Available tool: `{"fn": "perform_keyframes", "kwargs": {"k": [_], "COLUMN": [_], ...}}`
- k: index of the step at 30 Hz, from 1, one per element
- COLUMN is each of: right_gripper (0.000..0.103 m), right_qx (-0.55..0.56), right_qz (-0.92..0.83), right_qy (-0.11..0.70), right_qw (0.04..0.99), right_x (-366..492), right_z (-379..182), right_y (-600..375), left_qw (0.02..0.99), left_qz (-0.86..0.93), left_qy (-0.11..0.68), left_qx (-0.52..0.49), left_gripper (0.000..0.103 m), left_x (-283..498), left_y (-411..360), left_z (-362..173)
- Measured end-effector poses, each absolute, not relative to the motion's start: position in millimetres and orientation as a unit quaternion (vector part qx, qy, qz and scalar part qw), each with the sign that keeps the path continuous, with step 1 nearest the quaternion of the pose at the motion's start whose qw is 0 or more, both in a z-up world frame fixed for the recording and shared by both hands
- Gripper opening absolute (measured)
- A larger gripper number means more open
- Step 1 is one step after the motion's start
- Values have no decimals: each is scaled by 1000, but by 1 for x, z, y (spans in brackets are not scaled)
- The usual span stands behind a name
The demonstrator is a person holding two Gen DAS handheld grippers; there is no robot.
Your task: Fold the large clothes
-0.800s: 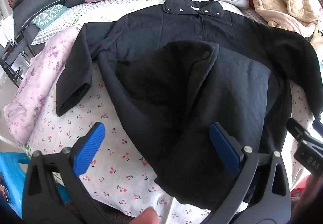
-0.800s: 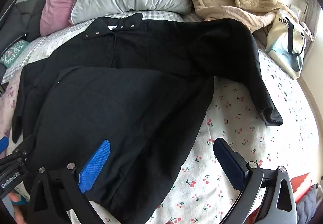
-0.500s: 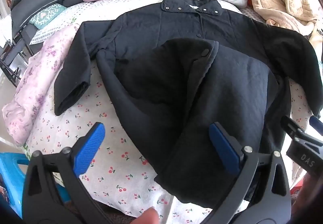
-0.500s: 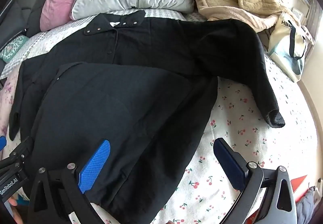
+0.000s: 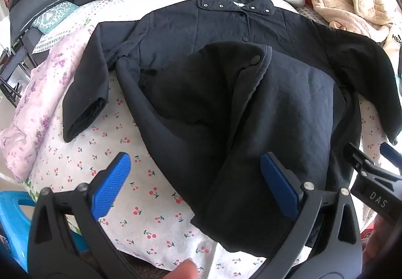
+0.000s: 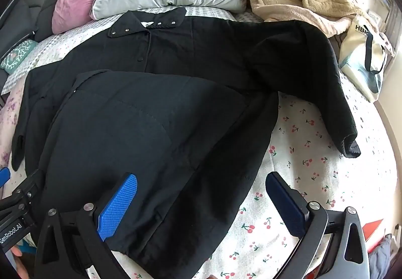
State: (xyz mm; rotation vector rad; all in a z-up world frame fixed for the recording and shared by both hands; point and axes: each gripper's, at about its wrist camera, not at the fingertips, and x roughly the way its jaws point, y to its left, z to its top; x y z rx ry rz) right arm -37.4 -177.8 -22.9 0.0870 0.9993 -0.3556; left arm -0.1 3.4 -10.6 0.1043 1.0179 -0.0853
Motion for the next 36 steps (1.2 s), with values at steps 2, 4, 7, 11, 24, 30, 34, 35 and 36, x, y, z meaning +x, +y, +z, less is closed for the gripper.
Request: {"fn": "perform_keyframes", "kwargs": {"k": [2, 4, 7, 11, 24, 30, 34, 35, 36], "right_gripper": [103, 103, 103, 103, 103, 103, 103, 103, 103], "right_qx": [41, 41, 41, 43, 43, 43, 45, 45, 45], "right_qz": [-168, -168, -167, -166, -166, -166, -166, -166, -166], "right_qy": [476, 477, 478, 480, 481, 482, 482, 482, 482], "right_qw": [862, 862, 861, 860, 860, 859, 859, 859, 859], "right_x": [-38, -39, -38, -38, -36, -36, -36, -37, -37], "right_z": [-23, -24, -24, -25, -25, -25, -26, -26, -27], "right_y": [-178, -179, -178, -178, -177, -177, -176, -176, -176], "left_qw": [871, 871, 870, 870, 870, 870, 870, 870, 870], "left_qz": [-42, -42, -43, -43, -45, -43, -43, -43, -43], "left_qy": [488, 488, 488, 489, 488, 489, 489, 489, 489], "left_qx": [49, 49, 48, 48, 47, 47, 47, 47, 47], "left_gripper": [102, 102, 102, 102, 102, 102, 102, 102, 102], "left_x": [0, 1, 1, 1, 1, 2, 2, 2, 2], "left_y": [4, 3, 5, 5, 3, 4, 4, 4, 4], "left_z": [-11, -12, -10, -11, -12, -10, -10, -10, -10]}}
